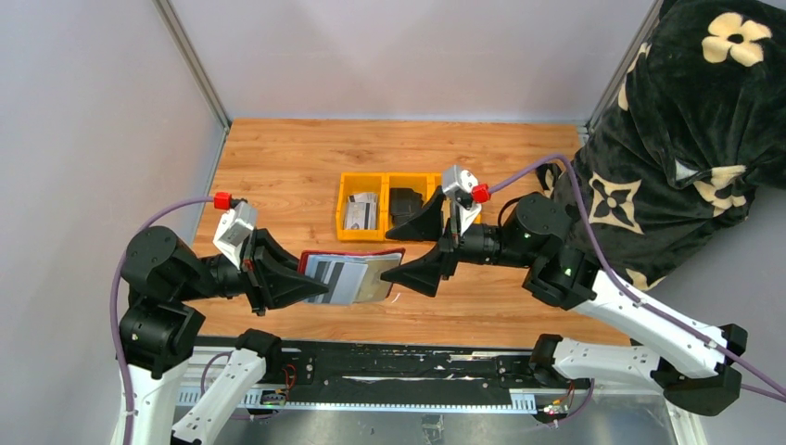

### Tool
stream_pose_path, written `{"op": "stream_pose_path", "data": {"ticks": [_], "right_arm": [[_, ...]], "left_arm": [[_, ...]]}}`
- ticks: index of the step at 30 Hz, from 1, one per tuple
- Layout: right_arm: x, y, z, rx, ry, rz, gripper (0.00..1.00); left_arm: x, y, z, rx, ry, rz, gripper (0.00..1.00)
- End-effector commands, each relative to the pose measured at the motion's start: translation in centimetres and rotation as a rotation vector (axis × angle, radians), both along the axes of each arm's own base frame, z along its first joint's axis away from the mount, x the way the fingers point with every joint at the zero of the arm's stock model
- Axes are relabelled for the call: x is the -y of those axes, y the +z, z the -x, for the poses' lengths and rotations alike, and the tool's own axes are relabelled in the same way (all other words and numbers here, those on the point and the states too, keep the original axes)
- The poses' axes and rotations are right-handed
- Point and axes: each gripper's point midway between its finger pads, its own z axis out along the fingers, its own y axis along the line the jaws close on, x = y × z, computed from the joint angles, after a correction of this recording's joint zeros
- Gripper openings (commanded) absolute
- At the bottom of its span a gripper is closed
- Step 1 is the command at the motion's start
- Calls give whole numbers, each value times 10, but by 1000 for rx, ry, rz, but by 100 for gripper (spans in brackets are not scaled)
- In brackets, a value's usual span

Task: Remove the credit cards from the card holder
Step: Remove the credit card from the card holder.

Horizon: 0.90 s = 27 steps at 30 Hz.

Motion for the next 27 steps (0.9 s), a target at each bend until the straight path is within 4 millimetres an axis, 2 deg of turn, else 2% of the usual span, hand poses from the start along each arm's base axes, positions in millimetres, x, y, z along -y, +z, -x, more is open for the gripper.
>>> {"op": "stream_pose_path", "data": {"ticks": [1, 5, 6, 8, 9, 10, 12, 14, 17, 27], "right_arm": [[-10, 5, 28, 22, 187, -47, 82], [-15, 10, 50, -10, 347, -84, 81], [-16, 12, 53, -19, 366, -89, 73], [-16, 15, 56, -29, 386, -93, 45], [-16, 16, 56, -36, 389, -92, 36], [-16, 17, 56, -44, 388, -89, 17], [-15, 21, 56, -52, 385, -90, 1], [-14, 24, 56, -59, 378, -96, 0], [-15, 26, 57, -65, 379, -93, 0], [-24, 24, 60, -84, 414, -73, 0]], "left_arm": [[2, 10, 10, 11, -63, 35, 0], [2, 13, 14, 5, -83, 44, 0], [2, 13, 14, 4, -86, 46, 0], [3, 12, 12, 0, -76, 49, 0], [3, 11, 10, -5, -69, 49, 5], [3, 9, 7, -9, -63, 51, 13], [4, 5, 3, -26, -56, 52, 28], [5, 2, 0, -49, -51, 57, 44], [7, -2, -3, -85, -56, 72, 53], [8, -2, 8, -142, -129, 103, 45]]}}
